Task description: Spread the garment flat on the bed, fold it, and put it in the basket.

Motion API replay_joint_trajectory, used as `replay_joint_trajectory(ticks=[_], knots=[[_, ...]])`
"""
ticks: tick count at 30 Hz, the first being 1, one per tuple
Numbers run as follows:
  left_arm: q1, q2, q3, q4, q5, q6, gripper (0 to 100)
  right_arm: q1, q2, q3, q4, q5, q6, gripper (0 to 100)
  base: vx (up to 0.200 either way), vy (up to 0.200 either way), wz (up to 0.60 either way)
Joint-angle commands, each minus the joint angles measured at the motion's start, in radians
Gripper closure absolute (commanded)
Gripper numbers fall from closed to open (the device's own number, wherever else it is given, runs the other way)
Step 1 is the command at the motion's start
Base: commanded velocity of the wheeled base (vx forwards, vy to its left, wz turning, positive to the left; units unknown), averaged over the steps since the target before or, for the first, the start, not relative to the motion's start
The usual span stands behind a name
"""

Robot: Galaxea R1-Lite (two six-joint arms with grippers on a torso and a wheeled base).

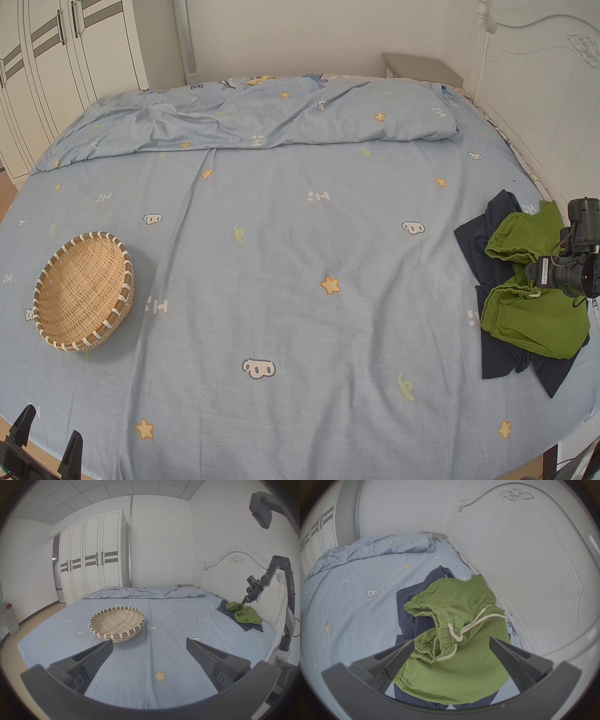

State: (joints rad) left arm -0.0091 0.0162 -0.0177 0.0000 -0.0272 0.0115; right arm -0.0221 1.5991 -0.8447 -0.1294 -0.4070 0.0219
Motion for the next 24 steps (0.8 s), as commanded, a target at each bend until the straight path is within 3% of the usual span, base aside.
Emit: replay_joint_trajectory(ticks=[1,23,24], knots=[[0.000,-0.015,0.016,0.000,0.000,-0.001,0,-0.007,0.042,-0.022,-0.004,-0.010,0.006,0,0.000,0.000,0.00],[0.000,-0.015,0.016,0.000,0.000,-0.001,0,-0.036,0.220,-0.122,-0.056,-0.049,0.027,0,0.000,0.000,0.00],[0.000,-0.015,0.016,0.000,0.000,-0.001,0,-0.038,0.222,-0.123,-0.056,-0.049,0.027,100,0.000,0.000,0.00]])
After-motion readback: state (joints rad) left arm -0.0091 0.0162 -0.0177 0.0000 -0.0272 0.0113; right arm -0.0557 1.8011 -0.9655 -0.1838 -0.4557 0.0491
